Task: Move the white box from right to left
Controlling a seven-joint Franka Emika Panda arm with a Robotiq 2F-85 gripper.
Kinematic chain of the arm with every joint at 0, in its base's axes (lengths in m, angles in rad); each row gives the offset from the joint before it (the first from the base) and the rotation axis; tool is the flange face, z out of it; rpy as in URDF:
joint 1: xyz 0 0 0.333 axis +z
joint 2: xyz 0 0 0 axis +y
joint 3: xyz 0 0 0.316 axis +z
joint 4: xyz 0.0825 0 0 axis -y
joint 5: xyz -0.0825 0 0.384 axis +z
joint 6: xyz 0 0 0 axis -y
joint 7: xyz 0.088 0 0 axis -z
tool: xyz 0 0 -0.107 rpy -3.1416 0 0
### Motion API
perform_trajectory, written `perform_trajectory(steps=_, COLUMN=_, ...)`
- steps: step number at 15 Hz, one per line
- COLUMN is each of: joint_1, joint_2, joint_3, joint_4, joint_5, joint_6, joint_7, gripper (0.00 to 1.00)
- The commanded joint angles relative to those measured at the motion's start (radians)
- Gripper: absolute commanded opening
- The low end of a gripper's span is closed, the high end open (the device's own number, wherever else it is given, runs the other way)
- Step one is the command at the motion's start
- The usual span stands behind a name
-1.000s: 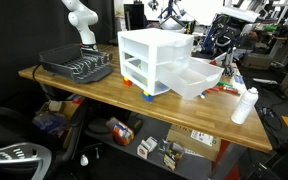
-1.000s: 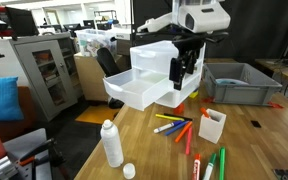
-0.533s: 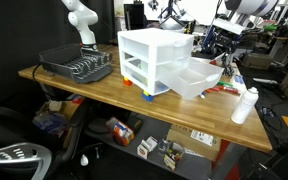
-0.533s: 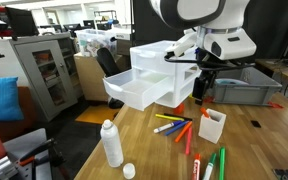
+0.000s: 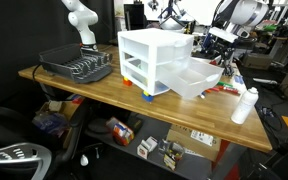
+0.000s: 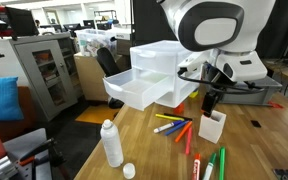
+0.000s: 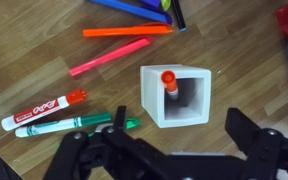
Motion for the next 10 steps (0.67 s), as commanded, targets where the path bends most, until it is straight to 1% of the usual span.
perform_trajectory(steps=1, joint_1=-0.007, joint_2=0.053, joint_3=0.002, joint_4=0.062, joint_5=0.017, joint_6=-0.034, joint_7=0.010, gripper=1.00)
perform_trajectory(steps=7, joint_1=0.004, joint_2=0.124, joint_3=-0.007, joint_4=0.116, joint_5=-0.004, joint_6=-0.063, joint_7=0.038, gripper=1.00)
perform_trajectory(steps=10, joint_1=0.017, joint_2=0.154, joint_3=-0.021, joint_4=0.147, joint_5=-0.025, joint_6=-0.073, joint_7=0.071, gripper=1.00)
